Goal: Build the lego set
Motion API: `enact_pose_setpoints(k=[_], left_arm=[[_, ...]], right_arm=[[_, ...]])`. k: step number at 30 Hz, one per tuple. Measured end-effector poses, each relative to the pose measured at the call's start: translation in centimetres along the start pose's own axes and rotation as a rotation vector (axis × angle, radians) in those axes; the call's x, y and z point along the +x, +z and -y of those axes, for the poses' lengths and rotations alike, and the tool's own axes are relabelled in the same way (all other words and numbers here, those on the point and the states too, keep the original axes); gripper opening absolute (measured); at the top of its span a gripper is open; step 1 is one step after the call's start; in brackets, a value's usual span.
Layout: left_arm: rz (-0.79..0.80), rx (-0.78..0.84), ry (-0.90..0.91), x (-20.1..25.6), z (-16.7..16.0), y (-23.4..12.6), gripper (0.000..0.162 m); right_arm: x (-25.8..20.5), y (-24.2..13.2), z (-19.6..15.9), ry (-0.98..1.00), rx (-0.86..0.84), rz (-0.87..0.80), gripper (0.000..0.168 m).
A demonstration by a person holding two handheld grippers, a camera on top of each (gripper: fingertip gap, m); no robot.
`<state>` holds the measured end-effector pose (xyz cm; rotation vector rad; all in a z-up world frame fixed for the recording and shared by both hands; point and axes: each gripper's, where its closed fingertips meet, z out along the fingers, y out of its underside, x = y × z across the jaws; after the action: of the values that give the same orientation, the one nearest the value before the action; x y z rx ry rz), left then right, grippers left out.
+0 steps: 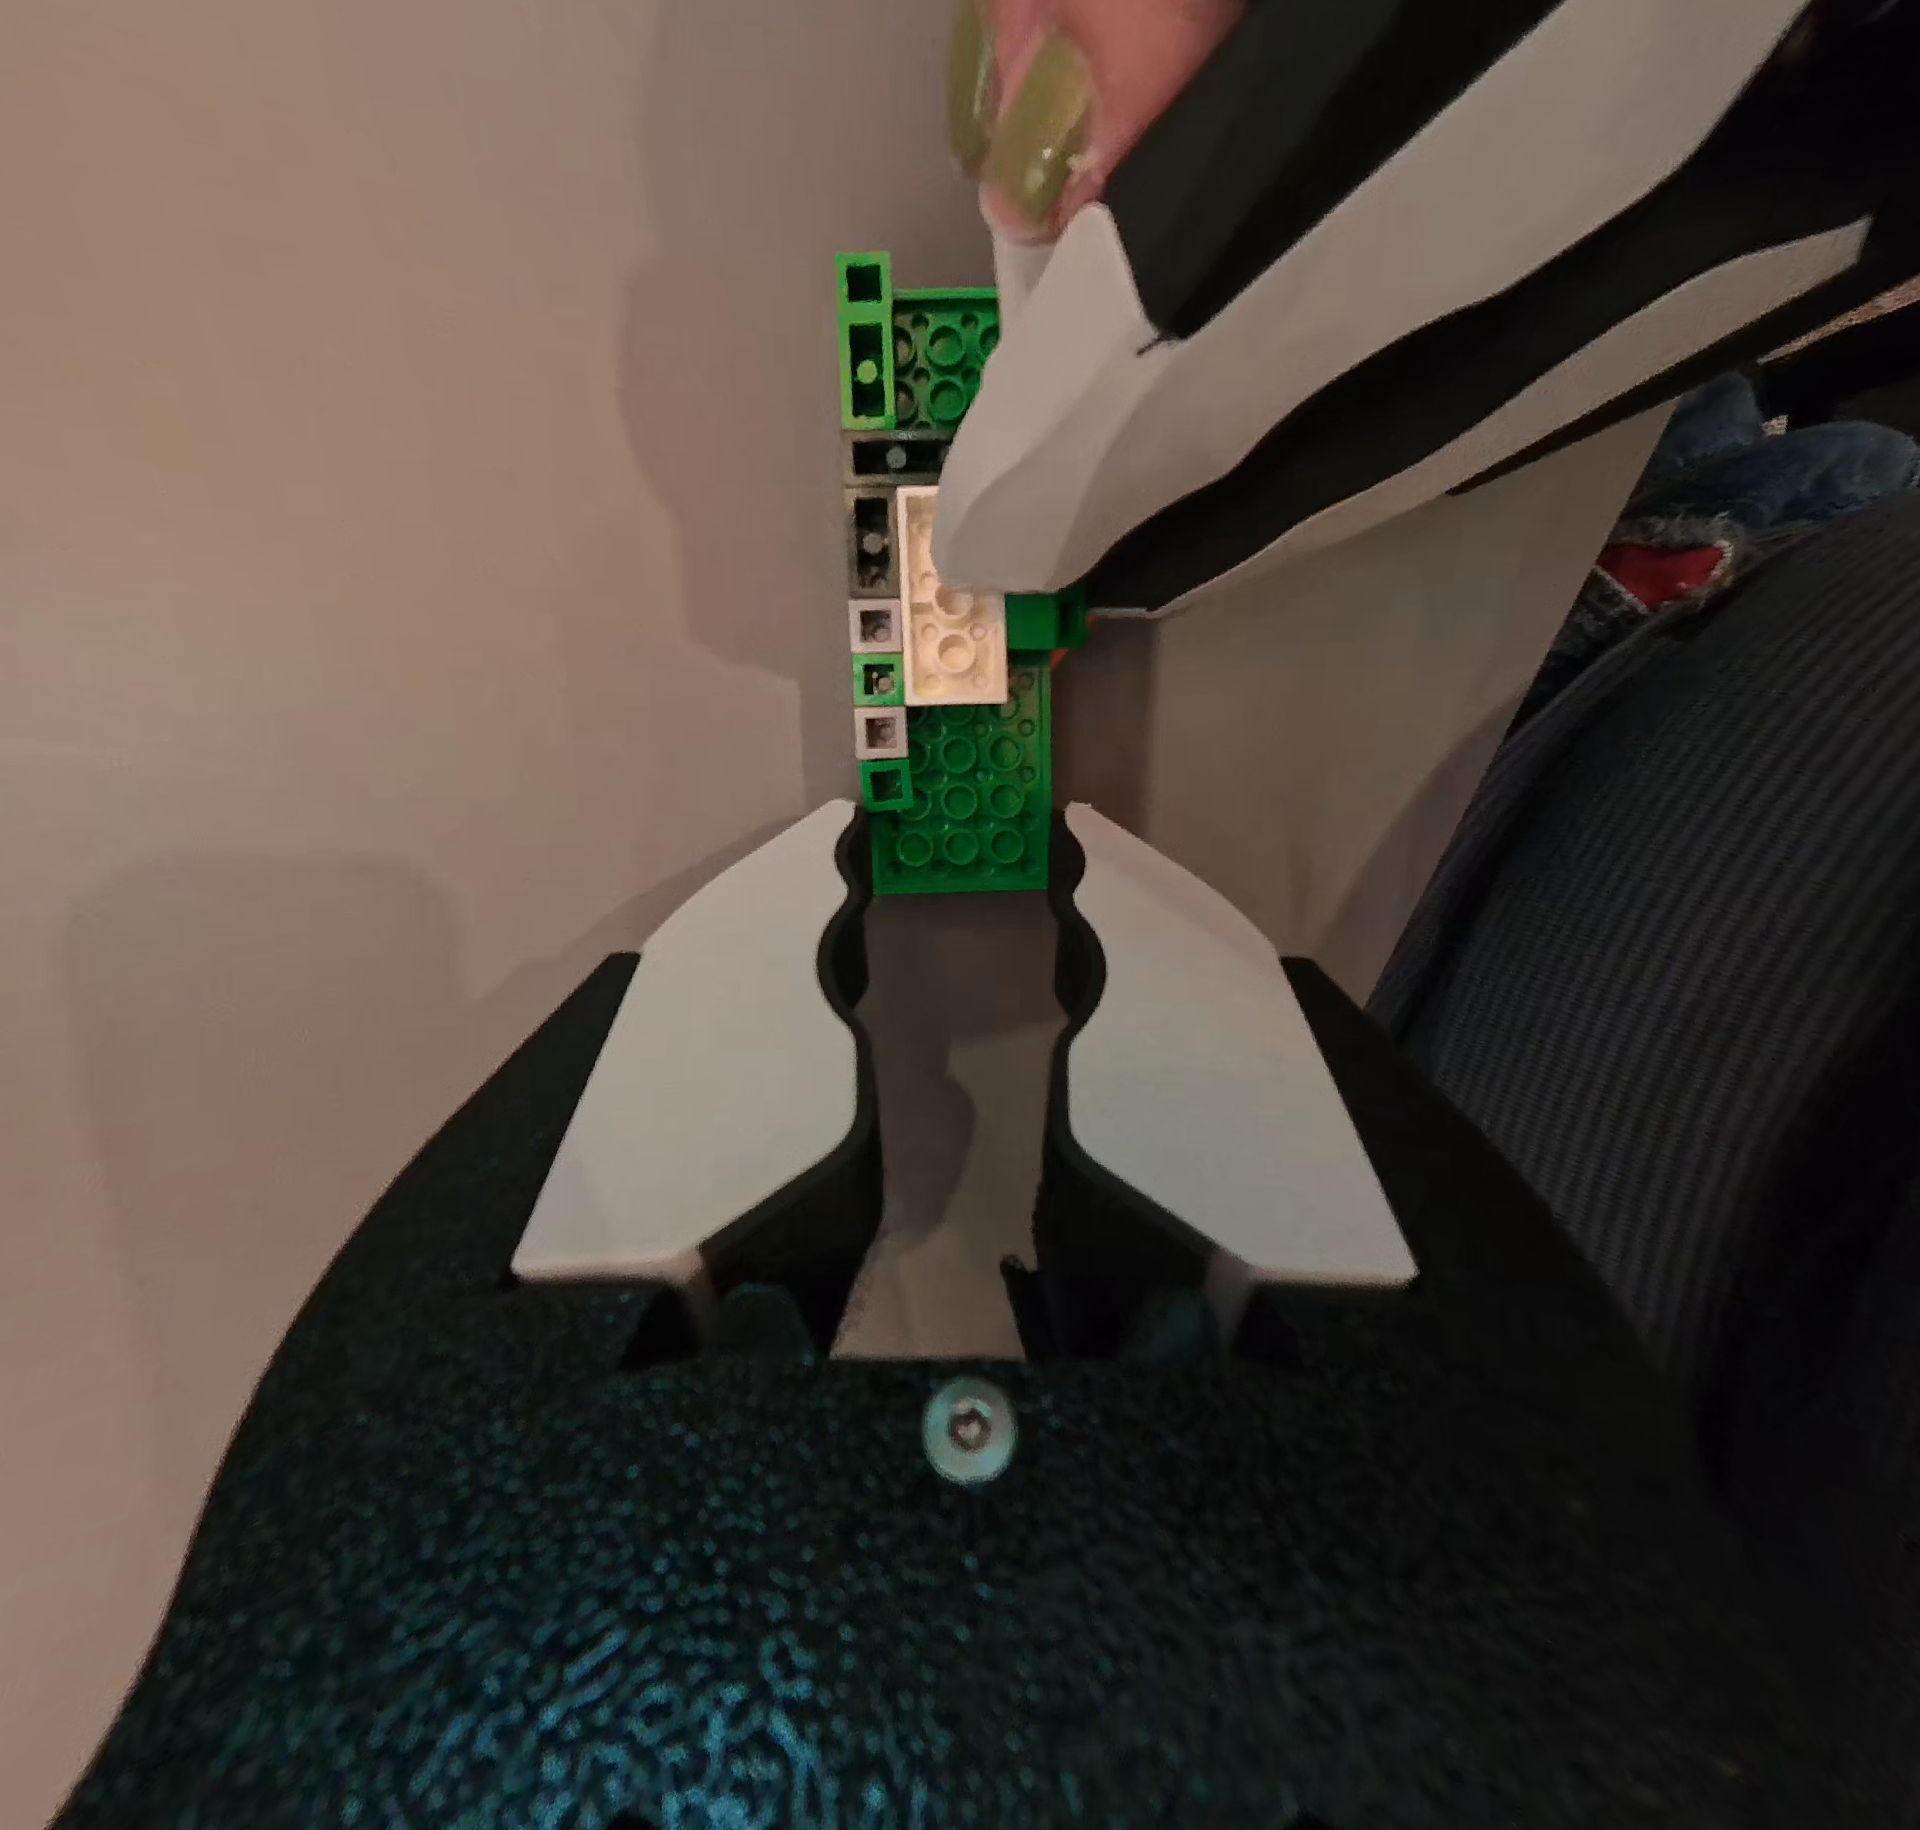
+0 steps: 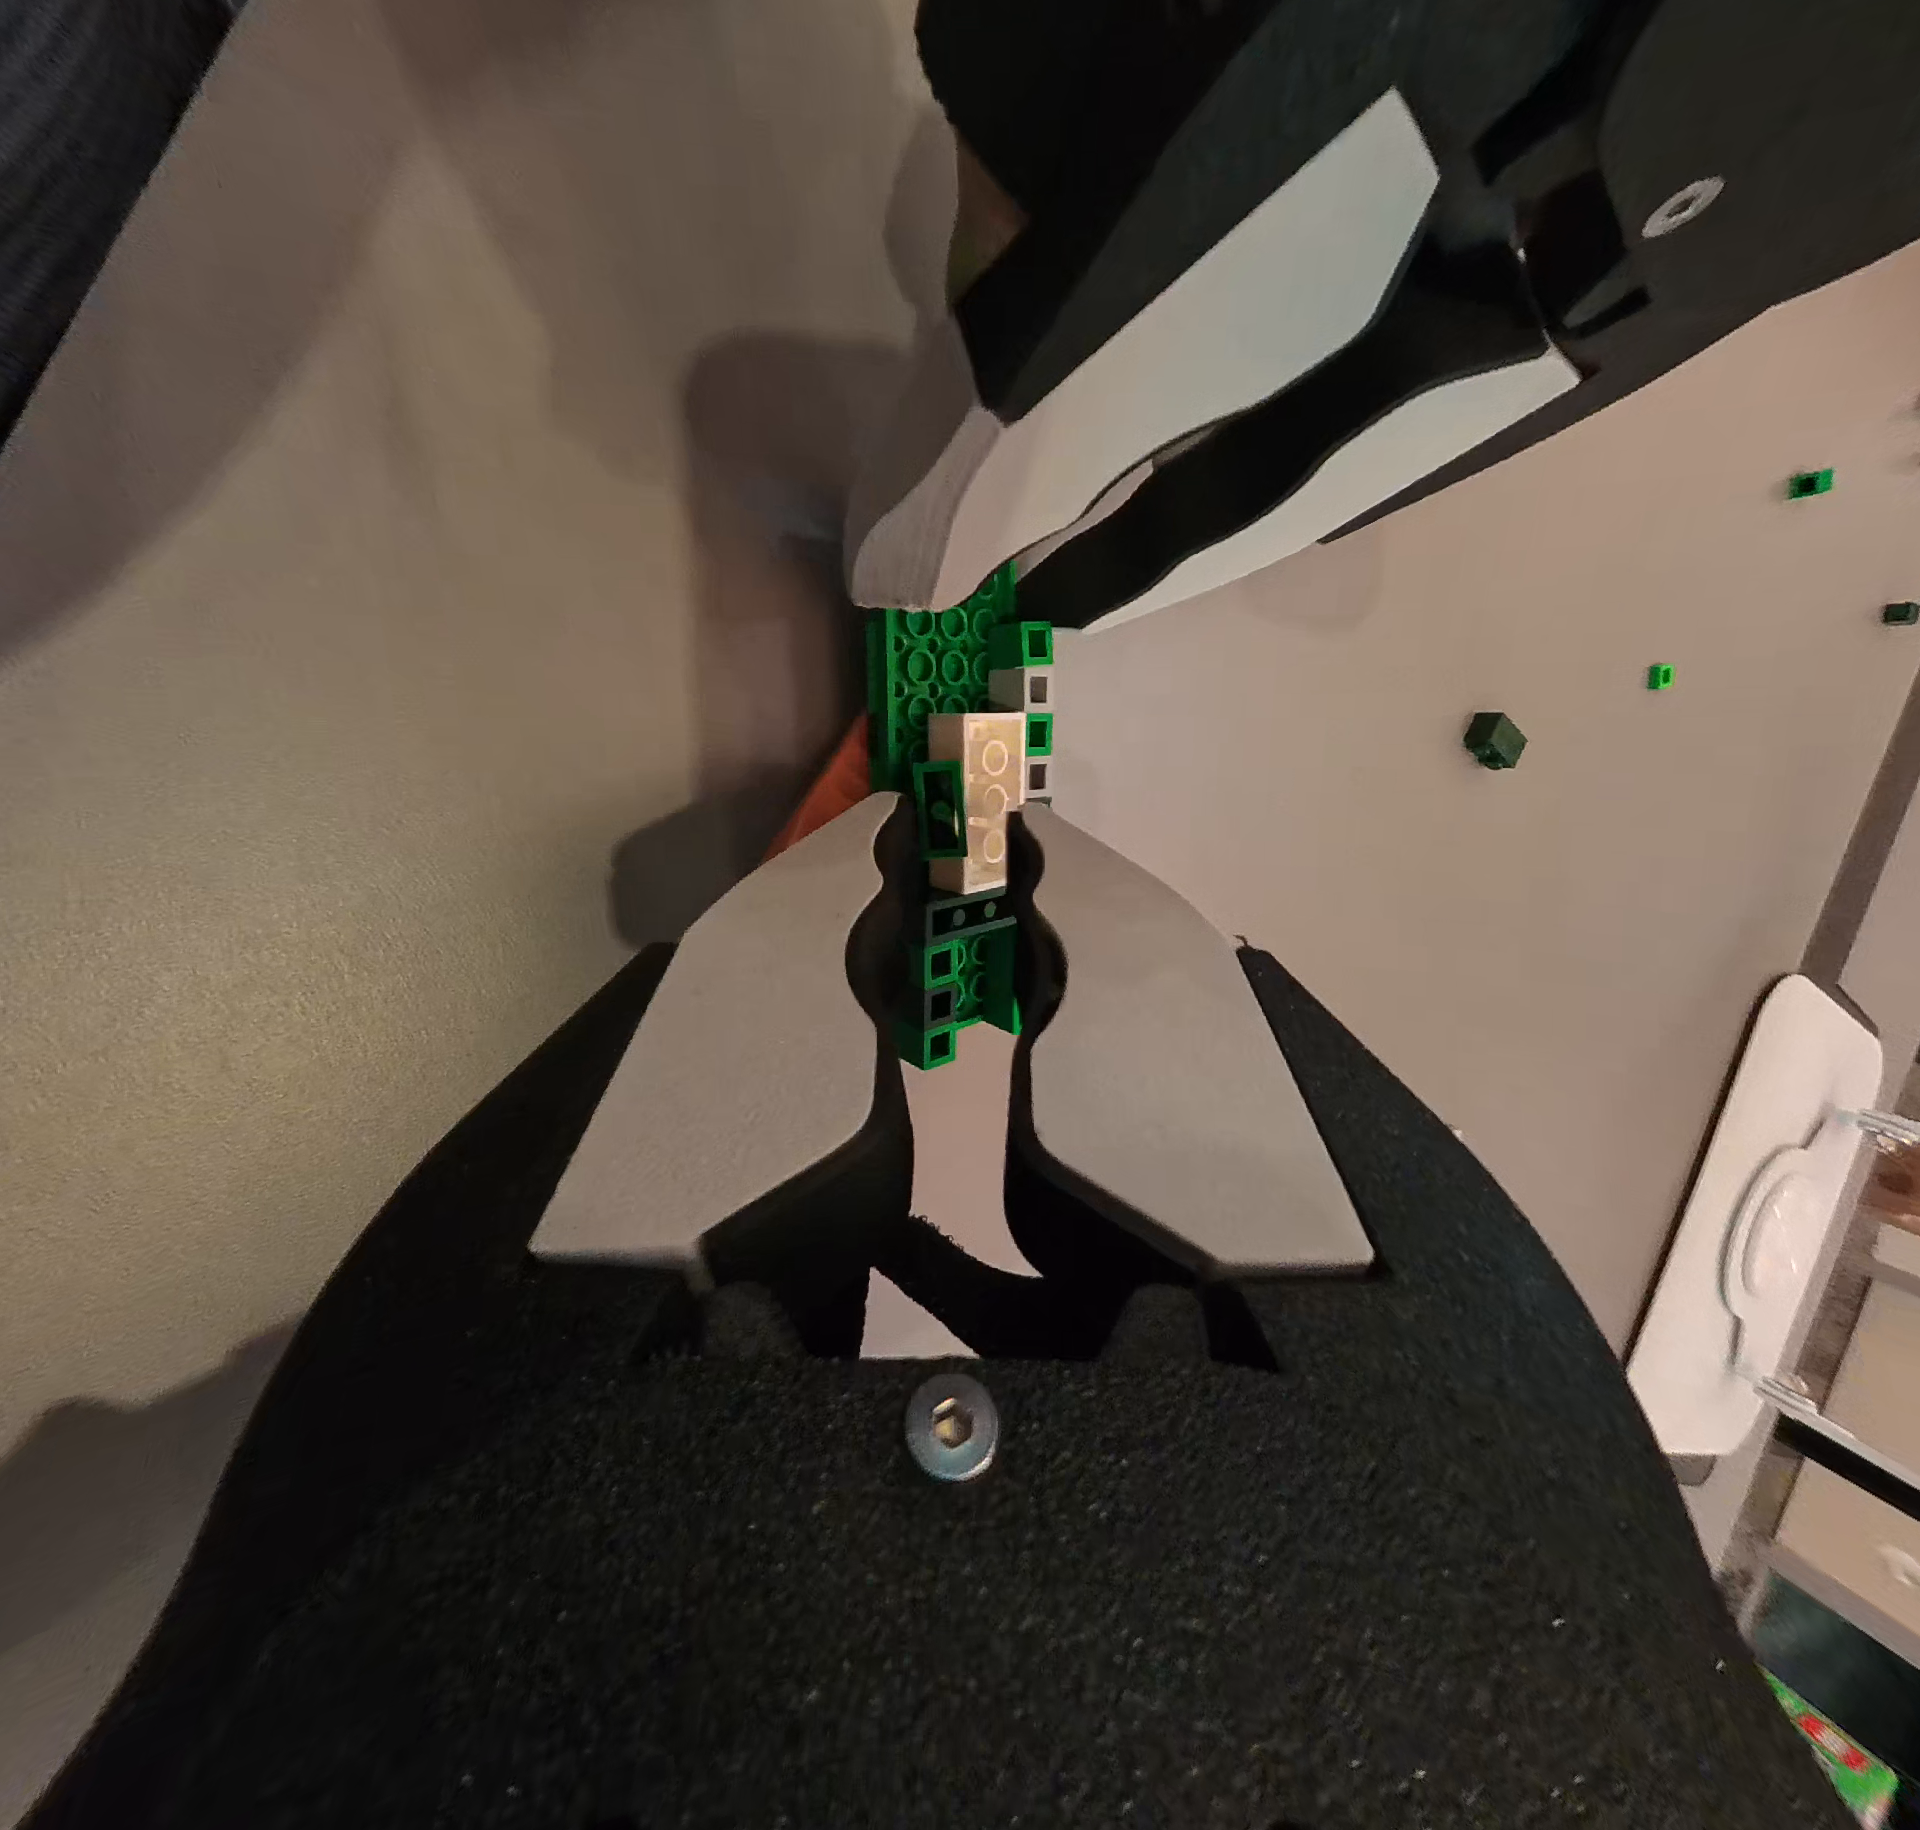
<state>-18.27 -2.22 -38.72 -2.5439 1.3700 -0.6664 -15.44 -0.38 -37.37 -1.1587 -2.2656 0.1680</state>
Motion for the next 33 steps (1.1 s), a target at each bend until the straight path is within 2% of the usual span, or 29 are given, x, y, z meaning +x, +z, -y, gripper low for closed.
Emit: enact_pose_setpoints(k=[12, 19, 33], left_arm=[[-0.019, -0.011, -0.004, 0.21, -0.16, 0.02, 0.032], [-0.021, -0.013, -0.005, 0.19, -0.19, 0.03, 0.032], [-0.029, -0.028, -0.012, 0.31, -0.36, 0.13, 0.032]], right_arm=[[-0.17, -0.31, -0.09, 0.116, 0.026, 0.069, 0.022], [-0.09, -0.88, 0.10, 0.117, 0.052, 0.062, 0.022], [-0.43, -0.40, -0.79, 0.080, -0.021, 0.038, 0.027]])
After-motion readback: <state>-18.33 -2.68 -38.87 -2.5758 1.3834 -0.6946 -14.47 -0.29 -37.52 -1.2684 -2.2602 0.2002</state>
